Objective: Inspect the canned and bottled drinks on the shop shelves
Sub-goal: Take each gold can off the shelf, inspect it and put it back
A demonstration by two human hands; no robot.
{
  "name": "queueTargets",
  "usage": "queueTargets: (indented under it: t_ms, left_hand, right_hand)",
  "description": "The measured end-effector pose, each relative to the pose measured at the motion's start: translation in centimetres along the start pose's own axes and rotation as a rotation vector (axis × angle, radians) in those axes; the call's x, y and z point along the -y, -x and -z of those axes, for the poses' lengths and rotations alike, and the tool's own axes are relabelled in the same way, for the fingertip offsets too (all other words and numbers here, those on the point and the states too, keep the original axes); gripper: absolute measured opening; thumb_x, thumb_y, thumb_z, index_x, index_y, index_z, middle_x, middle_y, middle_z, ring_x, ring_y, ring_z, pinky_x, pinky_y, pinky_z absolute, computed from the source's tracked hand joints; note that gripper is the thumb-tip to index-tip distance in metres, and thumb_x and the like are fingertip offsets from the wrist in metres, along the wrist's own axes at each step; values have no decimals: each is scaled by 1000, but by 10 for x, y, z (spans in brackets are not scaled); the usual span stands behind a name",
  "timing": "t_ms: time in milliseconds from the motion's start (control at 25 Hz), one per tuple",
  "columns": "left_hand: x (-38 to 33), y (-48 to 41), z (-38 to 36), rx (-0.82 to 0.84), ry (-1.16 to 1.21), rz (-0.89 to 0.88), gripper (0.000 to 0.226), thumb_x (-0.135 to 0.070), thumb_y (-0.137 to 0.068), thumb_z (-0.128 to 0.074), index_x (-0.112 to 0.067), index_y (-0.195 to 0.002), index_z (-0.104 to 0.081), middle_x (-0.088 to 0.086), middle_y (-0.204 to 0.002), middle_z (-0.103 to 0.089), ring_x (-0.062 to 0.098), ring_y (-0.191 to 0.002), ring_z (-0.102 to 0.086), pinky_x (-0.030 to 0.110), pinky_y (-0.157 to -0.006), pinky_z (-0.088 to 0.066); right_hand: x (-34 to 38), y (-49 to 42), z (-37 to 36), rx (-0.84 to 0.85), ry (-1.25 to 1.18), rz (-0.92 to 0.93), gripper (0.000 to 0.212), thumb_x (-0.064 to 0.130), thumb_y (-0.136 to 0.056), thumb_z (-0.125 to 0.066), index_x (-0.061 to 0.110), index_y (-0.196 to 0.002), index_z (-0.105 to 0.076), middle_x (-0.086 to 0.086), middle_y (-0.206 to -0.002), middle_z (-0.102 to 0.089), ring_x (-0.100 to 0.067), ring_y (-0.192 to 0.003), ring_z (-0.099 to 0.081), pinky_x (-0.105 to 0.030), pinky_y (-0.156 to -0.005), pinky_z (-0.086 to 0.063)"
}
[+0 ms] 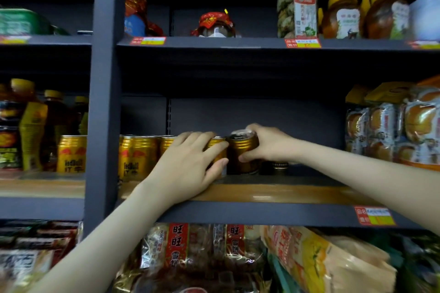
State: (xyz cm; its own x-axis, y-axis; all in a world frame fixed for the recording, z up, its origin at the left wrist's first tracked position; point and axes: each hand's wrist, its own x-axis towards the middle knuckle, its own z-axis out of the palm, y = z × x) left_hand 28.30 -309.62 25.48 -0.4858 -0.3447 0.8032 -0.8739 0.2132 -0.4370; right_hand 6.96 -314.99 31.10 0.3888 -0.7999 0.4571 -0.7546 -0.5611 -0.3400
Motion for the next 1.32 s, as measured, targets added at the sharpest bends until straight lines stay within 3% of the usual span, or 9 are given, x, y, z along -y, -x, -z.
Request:
queueTargets:
  t_ms: [240, 400, 560, 640, 720, 840, 1040, 1160, 1320]
  left_hand:
    - [-11, 2, 9, -53, 60, 79, 57, -49, -94, -34, -12, -132, -57, 13, -131, -59, 29, -124, -55, 42, -110, -32]
    - [-47, 15, 31, -129, 469, 196, 85, -58, -84, -54, -8, -148, -30, 4, -140, -51, 17, -128, -47, 27, -111, -27]
    - [-75, 60, 58, -365, 886, 206, 66, -38, -79, -67, -19, -135, -37, -12, -127, -47, -9, -120, -40, 3, -99, -31]
    - [-80, 103, 65, -290, 1017, 263, 67, -38, -77, -70, -27, -134, -37, -22, -126, -45, -12, -118, -42, 1, -97, -32]
    - [-79, 152, 65, -169, 1045, 292, 74, -41, -73, -77, -24, -135, -40, -20, -128, -47, -6, -118, -46, 1, -97, -30]
    - [-76, 219, 59, -73, 931, 232, 81, -42, -76, -76, -2, -137, -39, 10, -135, -51, 18, -126, -45, 12, -107, -29]
    - [-72, 293, 72, 46, 824, 149, 68, -39, -81, -63, -9, -137, -38, 14, -134, -54, 20, -127, -46, 22, -107, -34]
    - [-76, 302, 98, 384, 1071, 532, 75, -65, -70, -71, -23, -129, -52, -11, -118, -64, 0, -107, -57, 8, -93, -42]
    - [-80, 303, 108, 731, 1675, 1128, 59, -52, -64, -83, -15, -107, -67, 3, -101, -75, 17, -93, -71, 35, -86, -57]
  right_hand:
    - [25, 61, 22, -407, 16, 227, 82, 33, -76, -79, 29, -143, -31, 2, -132, -57, -15, -118, -56, -22, -95, -42]
    - [59, 124, 11, -517, -17, 328, 77, 33, -74, -79, 34, -137, -35, 16, -125, -56, -2, -117, -51, -19, -96, -42]
    - [88, 176, -34, -472, -103, 336, 76, 27, -70, -83, 41, -131, -39, 24, -121, -53, 7, -117, -48, -7, -96, -36]
    - [95, 197, -70, -431, -154, 308, 79, 26, -68, -85, 41, -130, -38, 24, -124, -49, 12, -119, -43, -3, -97, -30]
    - [97, 215, -113, -365, -232, 276, 79, 26, -68, -86, 35, -132, -41, 22, -129, -45, 8, -123, -42, -6, -101, -28]
    - [102, 244, -176, -229, -317, 273, 78, 24, -75, -81, 36, -138, -35, 31, -138, -35, 1, -131, -38, -13, -107, -29]
    - [115, 277, -230, -69, -399, 281, 77, 30, -76, -79, 43, -137, -33, 32, -142, -33, 1, -136, -34, -18, -108, -33]
    - [120, 283, -243, 34, -706, 74, 76, 50, -70, -77, 55, -133, -35, 29, -138, -44, 2, -131, -41, -19, -103, -40]
    - [111, 301, -261, 281, -905, 35, 98, 48, -74, -76, 46, -148, -12, 31, -146, -33, -2, -133, -42, -22, -100, -43]
